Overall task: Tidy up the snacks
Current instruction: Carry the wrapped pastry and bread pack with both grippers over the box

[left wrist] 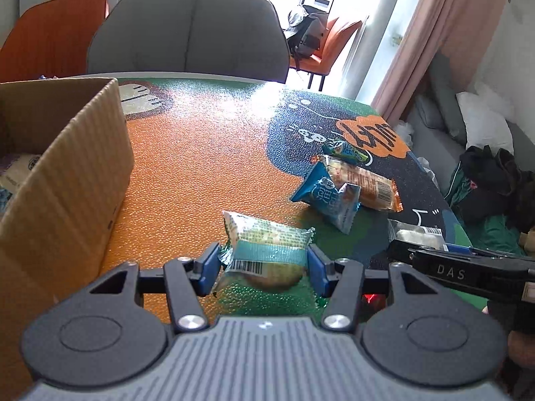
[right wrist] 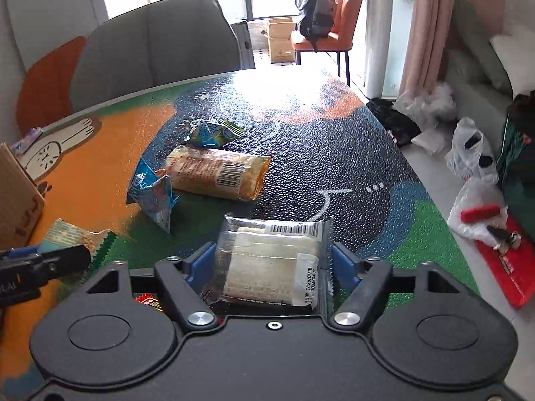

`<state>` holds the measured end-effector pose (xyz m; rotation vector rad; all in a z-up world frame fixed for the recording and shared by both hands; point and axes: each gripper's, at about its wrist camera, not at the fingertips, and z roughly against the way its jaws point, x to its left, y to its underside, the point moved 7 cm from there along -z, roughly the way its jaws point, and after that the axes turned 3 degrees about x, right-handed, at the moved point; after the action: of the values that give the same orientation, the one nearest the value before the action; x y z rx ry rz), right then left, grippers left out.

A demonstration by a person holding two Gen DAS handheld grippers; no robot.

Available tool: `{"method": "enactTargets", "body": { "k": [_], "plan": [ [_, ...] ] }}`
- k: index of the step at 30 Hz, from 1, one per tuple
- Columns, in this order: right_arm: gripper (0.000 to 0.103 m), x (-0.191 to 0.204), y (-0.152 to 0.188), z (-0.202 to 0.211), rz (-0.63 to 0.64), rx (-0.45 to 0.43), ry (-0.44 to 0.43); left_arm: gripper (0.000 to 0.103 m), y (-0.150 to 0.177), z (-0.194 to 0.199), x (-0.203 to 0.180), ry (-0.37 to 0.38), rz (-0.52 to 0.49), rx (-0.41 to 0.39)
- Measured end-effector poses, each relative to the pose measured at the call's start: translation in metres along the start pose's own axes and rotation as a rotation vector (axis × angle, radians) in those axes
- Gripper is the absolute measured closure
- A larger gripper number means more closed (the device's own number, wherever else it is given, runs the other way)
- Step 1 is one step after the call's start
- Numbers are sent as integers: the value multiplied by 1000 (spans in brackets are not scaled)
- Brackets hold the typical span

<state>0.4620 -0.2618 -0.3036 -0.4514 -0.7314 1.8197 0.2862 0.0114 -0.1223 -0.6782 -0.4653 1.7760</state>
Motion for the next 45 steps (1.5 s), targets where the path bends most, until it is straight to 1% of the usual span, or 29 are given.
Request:
{"method": "enactTargets", "body": {
  "k": [1,3,6,13,23,28,34,45],
  "plan": [
    [41,0,1,2,5,-1,-6,49,0,2,0,1,1,-3],
    [43,-2,2,8,-3,-9,-14,49,1,6,1,2,4,-7],
    [49,-2,1,20,-12,-28,-20,49,1,16,0,7,5,-20],
    [51,9,-1,40,-10,-59,-74,49,-1,38,-3,11,2,-57],
    [51,38,-15,82,7,-143,-150,49,-7,81,2,10,-8,-119],
    [52,59,-21,96,19,-174,-201,49,-11,102,12,1,-8,-148],
    [52,85,-26,107,43,-191,-250,49,-13,122,32,-19,9,-172],
    [52,135,-31,119,90,-209,-310,49,-13,143,79,-74,47,-186]
  ]
}}
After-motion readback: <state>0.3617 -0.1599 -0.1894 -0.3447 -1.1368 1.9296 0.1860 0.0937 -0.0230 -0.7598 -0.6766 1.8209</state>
